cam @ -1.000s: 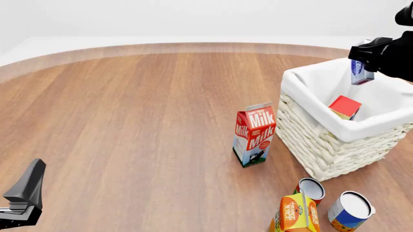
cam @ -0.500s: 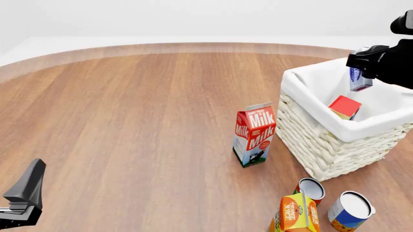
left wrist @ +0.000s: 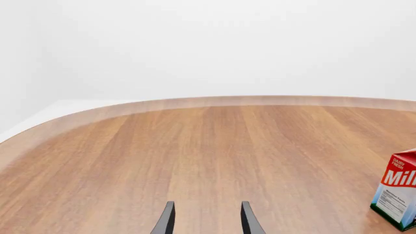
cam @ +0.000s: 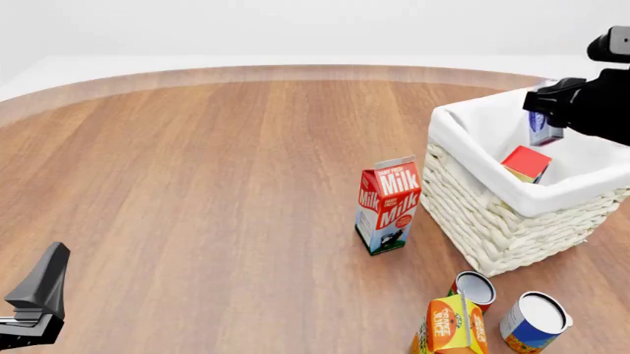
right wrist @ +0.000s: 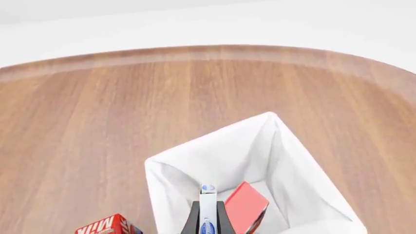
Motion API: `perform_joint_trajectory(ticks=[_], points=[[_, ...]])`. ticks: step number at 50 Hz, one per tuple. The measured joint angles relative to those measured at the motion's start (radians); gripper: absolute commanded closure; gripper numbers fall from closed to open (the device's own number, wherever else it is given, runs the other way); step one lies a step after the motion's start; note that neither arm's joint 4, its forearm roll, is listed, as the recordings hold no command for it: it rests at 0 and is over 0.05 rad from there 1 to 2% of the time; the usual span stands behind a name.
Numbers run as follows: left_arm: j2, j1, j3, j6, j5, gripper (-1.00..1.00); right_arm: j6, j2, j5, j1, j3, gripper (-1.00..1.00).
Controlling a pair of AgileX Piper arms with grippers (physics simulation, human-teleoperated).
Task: Pick up the cream cheese box and the butter, and put them in the basket.
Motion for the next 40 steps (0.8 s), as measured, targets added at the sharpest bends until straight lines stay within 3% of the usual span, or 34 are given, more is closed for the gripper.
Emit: perform_joint_trajectory(ticks=[27,28,40], points=[[0.000,0.000,0.000,0.000,0.000,-1.00,-0.034,0.013,0.008,-0.008,0.004,1.00],[0.000,0.000,0.000,0.000,0.000,-1.00,-0.036,0.013,0.008,-0.009,0.003,-1.00],[0.000,0.000,0.000,0.000,0.000,-1.00,-0.034,0.002,0.023,-0.016,-0.013,-1.00]])
